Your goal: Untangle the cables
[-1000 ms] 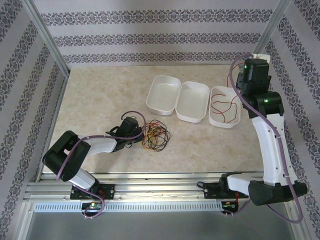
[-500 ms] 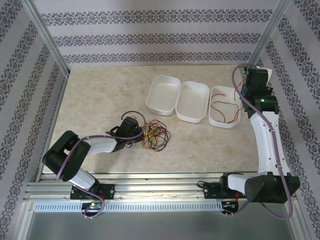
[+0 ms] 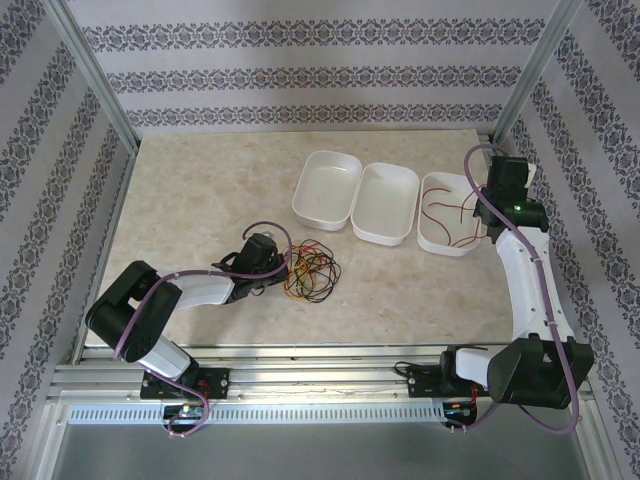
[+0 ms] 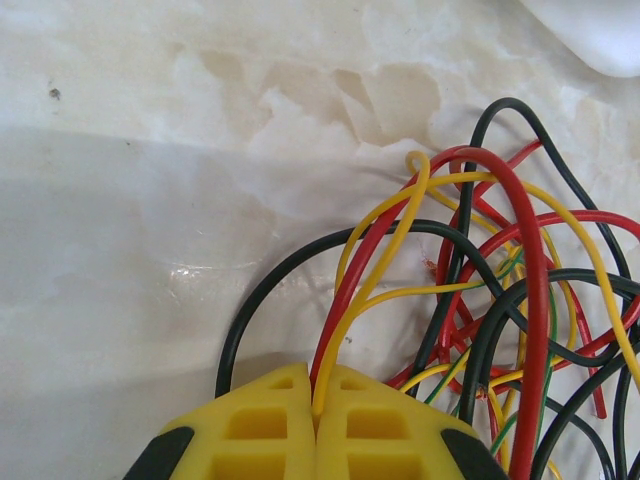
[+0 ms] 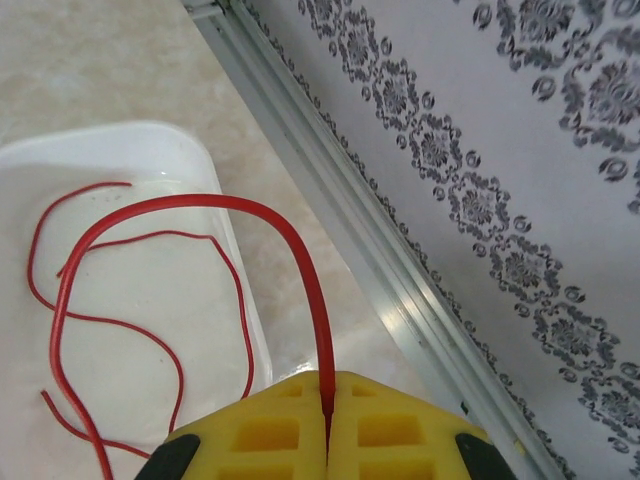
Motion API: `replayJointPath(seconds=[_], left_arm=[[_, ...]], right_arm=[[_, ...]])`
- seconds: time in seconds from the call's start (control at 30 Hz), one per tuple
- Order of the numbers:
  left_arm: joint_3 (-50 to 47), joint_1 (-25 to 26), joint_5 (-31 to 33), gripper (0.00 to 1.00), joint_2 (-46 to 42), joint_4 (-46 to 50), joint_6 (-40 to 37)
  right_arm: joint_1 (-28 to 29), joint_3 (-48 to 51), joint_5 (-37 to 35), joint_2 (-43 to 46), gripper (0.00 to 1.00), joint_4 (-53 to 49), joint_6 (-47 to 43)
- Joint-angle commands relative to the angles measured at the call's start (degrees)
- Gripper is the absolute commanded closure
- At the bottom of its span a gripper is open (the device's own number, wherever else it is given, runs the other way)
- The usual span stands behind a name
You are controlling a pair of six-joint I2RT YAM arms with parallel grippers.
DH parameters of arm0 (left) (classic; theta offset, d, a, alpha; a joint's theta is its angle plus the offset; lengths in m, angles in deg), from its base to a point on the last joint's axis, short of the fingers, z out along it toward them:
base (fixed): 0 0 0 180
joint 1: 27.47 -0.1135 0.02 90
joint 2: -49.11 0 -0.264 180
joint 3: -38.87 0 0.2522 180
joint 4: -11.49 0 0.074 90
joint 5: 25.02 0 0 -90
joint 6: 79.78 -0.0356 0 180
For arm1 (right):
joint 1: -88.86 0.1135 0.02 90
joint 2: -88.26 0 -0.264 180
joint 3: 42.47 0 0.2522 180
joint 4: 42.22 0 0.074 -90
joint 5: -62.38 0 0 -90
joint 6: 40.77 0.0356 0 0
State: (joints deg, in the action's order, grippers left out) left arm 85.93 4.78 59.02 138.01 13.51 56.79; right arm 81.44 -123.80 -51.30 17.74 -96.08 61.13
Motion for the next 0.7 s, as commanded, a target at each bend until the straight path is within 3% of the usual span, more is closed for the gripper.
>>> replayJointPath(seconds=[0.0,0.3,0.67], left_arm=[[0.89,0.37,-0.10,1.00,0.62,1.56,0.35],[0.31,0.36,-0.11,1.00,0.40,1.09,0.71],[0.17,0.36,0.47,1.00,-0.29,1.54,0.98]], right_arm=[[-0.52,2.44,1.01,-2.05,1.00,2.03,2.13],[-0.84,4.50,2.92,-10.93,1.00,7.41,3.48],[-0.93,-5.12,5.40,-27.82,1.00,9.01,4.12]])
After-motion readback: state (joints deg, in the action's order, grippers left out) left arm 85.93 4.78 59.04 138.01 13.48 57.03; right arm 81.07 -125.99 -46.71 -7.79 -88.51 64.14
